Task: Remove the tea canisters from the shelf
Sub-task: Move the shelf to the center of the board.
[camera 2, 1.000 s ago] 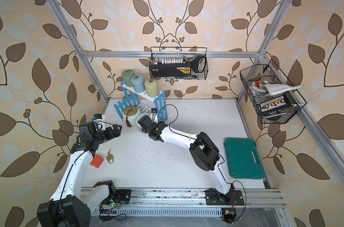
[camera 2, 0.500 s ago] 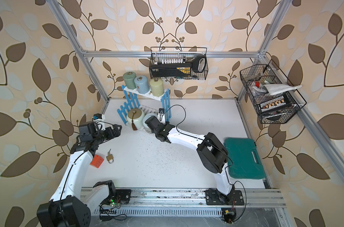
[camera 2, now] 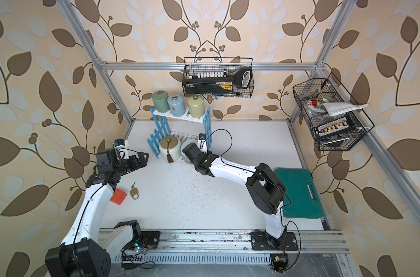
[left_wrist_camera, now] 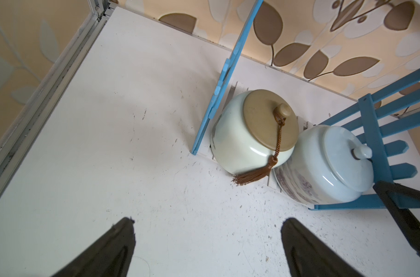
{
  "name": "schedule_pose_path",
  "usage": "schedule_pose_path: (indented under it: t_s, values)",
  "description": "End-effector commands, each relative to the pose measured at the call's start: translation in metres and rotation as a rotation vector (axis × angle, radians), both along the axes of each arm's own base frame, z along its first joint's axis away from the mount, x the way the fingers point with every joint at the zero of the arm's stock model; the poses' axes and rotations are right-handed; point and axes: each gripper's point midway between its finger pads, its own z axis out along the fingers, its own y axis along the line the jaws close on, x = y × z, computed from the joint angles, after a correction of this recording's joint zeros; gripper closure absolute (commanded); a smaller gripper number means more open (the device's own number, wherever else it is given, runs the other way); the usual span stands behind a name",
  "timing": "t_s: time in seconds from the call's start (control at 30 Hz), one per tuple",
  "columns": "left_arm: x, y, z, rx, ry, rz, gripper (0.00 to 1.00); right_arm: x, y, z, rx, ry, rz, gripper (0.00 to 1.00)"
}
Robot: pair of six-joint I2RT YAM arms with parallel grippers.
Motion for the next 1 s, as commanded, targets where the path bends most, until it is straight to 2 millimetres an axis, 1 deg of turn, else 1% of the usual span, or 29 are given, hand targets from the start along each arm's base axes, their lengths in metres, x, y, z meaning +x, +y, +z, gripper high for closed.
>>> schedule_pose_path:
  t_s: [0.0,0.07,0.17,0.27,0.33,0.4,0.43,0.5,0.57,0.63,0.73,0.87,0.97]
  values:
    - [0.006,0.001,0.018,0.001,-0.052,-0.004,0.01,-0.008,-0.051,-0.021,-0.144,0.066,-0.061,0.83]
    - [0.007,0.000,0.017,-0.001,-0.049,-0.012,0.01,-0.006,-0.058,-0.021,-0.146,0.065,-0.061,0.86]
    - [0.007,0.003,0.019,0.003,-0.043,0.007,0.01,-0.008,-0.076,-0.021,-0.163,0.081,-0.091,0.90]
    - [0.007,-0.001,0.017,-0.001,-0.050,-0.015,0.01,-0.009,-0.088,-0.024,-0.142,0.069,-0.083,0.91]
    - [0.008,0.002,0.016,0.001,-0.046,-0.005,0.01,-0.007,-0.099,-0.024,-0.136,0.082,-0.092,0.94]
    - [0.007,0.003,0.017,-0.001,-0.044,0.004,0.01,-0.011,-0.106,-0.023,-0.139,0.088,-0.098,0.95]
    - [0.007,0.001,0.018,-0.005,-0.048,-0.002,0.01,-0.007,-0.117,-0.023,-0.131,0.085,-0.120,0.95]
    - [0.007,-0.001,0.017,-0.010,-0.051,-0.015,0.01,-0.005,-0.122,-0.025,-0.117,0.078,-0.111,0.97]
    - [0.008,0.001,0.017,-0.006,-0.047,-0.006,0.01,-0.004,-0.131,-0.026,-0.123,0.092,-0.120,0.99]
    - [0.007,0.003,0.018,-0.001,-0.045,0.005,0.01,-0.006,-0.140,-0.026,-0.125,0.100,-0.142,1.00]
    - [0.007,0.000,0.017,-0.007,-0.056,-0.014,0.01,-0.007,-0.147,-0.030,-0.102,0.088,-0.149,1.00]
    - [0.007,0.003,0.018,0.001,-0.049,0.001,0.01,-0.009,-0.164,-0.033,-0.124,0.110,-0.190,1.00]
    - [0.006,-0.001,0.018,-0.009,-0.061,-0.019,0.01,-0.010,-0.174,-0.035,-0.115,0.092,-0.211,1.00]
